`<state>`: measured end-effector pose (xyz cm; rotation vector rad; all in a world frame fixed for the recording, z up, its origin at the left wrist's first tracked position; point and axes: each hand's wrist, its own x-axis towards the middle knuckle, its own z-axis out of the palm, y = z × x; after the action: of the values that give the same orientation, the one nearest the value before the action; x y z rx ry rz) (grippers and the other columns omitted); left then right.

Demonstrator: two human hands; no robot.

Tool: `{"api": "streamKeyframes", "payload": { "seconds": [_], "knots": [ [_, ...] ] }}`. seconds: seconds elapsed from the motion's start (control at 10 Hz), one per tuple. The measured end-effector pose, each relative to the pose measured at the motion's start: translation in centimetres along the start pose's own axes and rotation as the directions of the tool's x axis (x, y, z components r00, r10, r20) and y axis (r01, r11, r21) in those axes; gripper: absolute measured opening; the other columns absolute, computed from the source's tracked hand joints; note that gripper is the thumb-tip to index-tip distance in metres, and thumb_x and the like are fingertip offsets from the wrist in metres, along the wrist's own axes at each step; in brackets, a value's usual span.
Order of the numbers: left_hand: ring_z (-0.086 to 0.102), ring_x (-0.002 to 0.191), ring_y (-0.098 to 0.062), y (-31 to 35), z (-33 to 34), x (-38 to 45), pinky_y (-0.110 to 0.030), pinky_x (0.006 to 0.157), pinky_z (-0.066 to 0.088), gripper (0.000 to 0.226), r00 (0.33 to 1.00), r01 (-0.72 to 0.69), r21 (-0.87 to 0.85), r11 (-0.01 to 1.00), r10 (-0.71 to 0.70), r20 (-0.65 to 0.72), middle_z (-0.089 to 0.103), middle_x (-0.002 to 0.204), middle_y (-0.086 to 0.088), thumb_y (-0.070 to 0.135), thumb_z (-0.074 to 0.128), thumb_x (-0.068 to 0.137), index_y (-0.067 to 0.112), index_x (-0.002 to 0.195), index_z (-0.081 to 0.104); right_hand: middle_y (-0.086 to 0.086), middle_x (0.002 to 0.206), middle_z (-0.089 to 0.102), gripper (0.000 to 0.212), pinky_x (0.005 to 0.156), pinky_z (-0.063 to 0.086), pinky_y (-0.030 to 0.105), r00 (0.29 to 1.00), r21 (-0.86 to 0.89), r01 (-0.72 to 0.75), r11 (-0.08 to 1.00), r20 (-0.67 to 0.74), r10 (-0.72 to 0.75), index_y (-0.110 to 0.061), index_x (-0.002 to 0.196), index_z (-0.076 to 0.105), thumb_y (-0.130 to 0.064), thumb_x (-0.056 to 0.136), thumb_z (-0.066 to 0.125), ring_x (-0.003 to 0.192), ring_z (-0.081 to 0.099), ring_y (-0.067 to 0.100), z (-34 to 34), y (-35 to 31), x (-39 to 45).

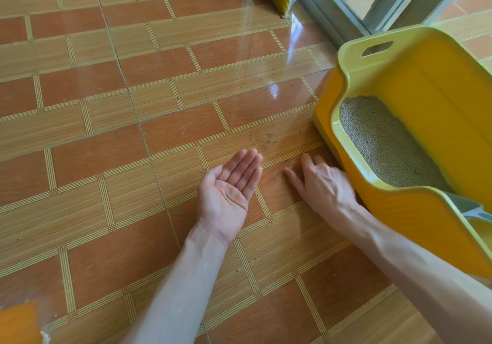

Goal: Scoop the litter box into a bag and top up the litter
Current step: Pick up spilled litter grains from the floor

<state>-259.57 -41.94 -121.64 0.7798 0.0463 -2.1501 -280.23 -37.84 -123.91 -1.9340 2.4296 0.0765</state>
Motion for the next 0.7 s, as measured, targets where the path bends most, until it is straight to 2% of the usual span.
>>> {"api": "streamKeyframes", "payload": {
  "seconds": [0.1, 0.2, 0.3, 0.4, 0.6, 0.7],
  "knots": [
    [0.066, 0.123, -0.035, 0.1, -0.1, 0.0, -0.042, 0.109, 0.047, 0.048, 1.000, -0.004, -0.002, 1.000, 0.004, 0.003, 0.068, 0.131, -0.023, 0.023, 0.028, 0.108, -0.004, 0.126, 0.063, 0.003, 0.078, 0.052, 0.035, 0.043, 0.039, 0.030, 0.998, -0.091, 0.063, 0.994, 0.003, -0.063, -0.011, 0.106, 0.050, -0.043, 0.109, 0.036, 0.051, 0.054, 0.022, 0.2, -0.8, 0.2],
    [0.066, 0.123, -0.034, 0.1, -0.2, 0.0, -0.042, 0.109, 0.047, 0.048, 1.000, -0.005, -0.004, 1.000, 0.005, 0.003, 0.068, 0.131, -0.023, 0.023, 0.028, 0.108, -0.004, 0.127, 0.063, -0.001, 0.070, 0.040, 0.006, 0.043, 0.032, 0.030, 0.993, -0.181, 0.087, 0.980, 0.095, -0.070, -0.011, 0.107, 0.045, -0.013, 0.103, 0.050, 0.048, 0.039, 0.017, 0.2, -1.3, -0.1],
    [0.066, 0.123, -0.034, 0.1, -0.2, 0.0, -0.042, 0.109, 0.047, 0.048, 1.000, -0.005, -0.012, 1.000, 0.005, -0.003, 0.068, 0.130, -0.023, 0.023, 0.028, 0.108, -0.004, 0.126, 0.063, -0.001, 0.070, 0.040, 0.010, 0.045, 0.039, 0.032, 0.981, -0.171, 0.103, 0.980, 0.182, -0.071, -0.009, 0.109, 0.044, -0.006, 0.100, 0.048, 0.050, 0.044, 0.017, -0.3, -1.7, -0.4],
    [0.066, 0.124, -0.034, 0.1, -0.3, -0.1, -0.042, 0.109, 0.047, 0.048, 1.000, -0.009, -0.010, 1.000, 0.009, -0.007, 0.068, 0.130, -0.022, 0.023, 0.027, 0.108, -0.004, 0.126, 0.063, 0.000, 0.068, 0.044, 0.002, 0.050, 0.049, 0.034, 0.975, -0.119, 0.082, 0.989, 0.214, -0.055, -0.009, 0.101, 0.040, -0.007, 0.101, 0.042, 0.052, 0.049, 0.017, -0.9, -2.0, -0.2],
    [0.066, 0.124, -0.034, 0.1, -0.3, -0.2, -0.043, 0.111, 0.046, 0.048, 1.000, -0.011, -0.007, 1.000, 0.011, -0.010, 0.068, 0.131, -0.022, 0.023, 0.027, 0.108, -0.004, 0.126, 0.063, 0.011, 0.076, 0.058, 0.016, 0.065, 0.054, 0.044, 0.961, 0.164, -0.110, 0.980, 0.269, 0.063, -0.008, 0.088, 0.040, -0.009, 0.102, 0.031, 0.069, 0.059, 0.032, -2.0, -3.0, -0.5],
    [0.065, 0.124, -0.035, 0.1, -0.3, -0.3, -0.043, 0.112, 0.045, 0.049, 1.000, -0.014, -0.007, 1.000, 0.014, -0.008, 0.068, 0.131, -0.022, 0.023, 0.027, 0.107, -0.004, 0.126, 0.063, 0.005, 0.070, 0.056, 0.023, 0.055, 0.045, 0.037, 0.967, 0.265, -0.139, 0.954, 0.244, 0.074, -0.009, 0.086, 0.044, -0.020, 0.103, 0.035, 0.062, 0.055, 0.024, -1.6, -2.5, -0.5]
  ]
}}
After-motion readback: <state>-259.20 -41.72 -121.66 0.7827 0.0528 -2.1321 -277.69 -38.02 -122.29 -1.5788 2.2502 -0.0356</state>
